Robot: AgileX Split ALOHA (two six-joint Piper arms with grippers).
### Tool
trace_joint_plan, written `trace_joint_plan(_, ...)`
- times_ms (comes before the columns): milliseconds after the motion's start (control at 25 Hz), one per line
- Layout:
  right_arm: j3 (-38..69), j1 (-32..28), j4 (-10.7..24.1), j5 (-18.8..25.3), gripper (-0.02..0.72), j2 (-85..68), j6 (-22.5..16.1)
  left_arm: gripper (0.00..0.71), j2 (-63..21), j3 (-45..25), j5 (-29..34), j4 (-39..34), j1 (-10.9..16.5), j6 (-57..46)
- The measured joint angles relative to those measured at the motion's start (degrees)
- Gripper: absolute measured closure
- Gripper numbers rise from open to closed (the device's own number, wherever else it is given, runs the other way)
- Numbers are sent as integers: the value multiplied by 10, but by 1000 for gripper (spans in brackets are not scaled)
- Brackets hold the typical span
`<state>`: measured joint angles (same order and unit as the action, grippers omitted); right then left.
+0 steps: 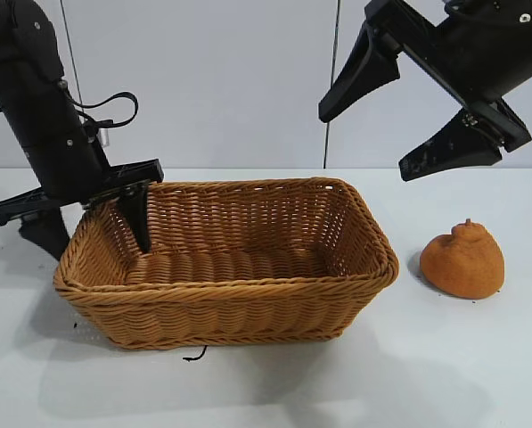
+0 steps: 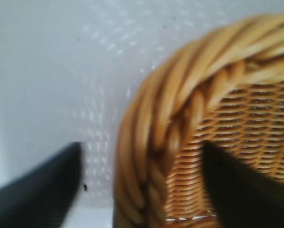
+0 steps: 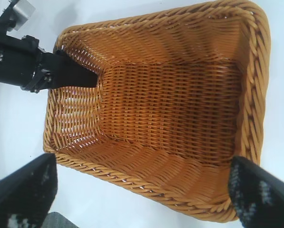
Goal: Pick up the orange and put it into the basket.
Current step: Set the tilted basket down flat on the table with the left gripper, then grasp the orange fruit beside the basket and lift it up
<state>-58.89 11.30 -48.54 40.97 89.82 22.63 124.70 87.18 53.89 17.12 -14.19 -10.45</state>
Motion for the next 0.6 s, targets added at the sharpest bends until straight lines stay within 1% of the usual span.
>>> trace_joint_plan(80, 0, 0, 0, 0, 8, 0, 0, 36, -6, 3, 12, 0, 0, 0)
trace_joint_plan(160, 0, 0, 0, 0, 8, 0, 0, 25, -16, 16, 28, -1, 0, 2)
trace_joint_plan(320, 0, 0, 0, 0, 8, 0, 0, 18, -52, 77, 71, -11, 0, 6)
trace_joint_plan(520, 0, 0, 0, 0, 8, 0, 0, 18, -83, 159, 117, -98, 1, 7)
trace_joint_plan(560, 0, 0, 0, 0, 8, 0, 0, 18, -83, 159, 117, -98, 1, 7)
trace_joint_plan(600, 0, 0, 0, 0, 8, 0, 0, 18, -86, 178, 138, -126, 7, 7)
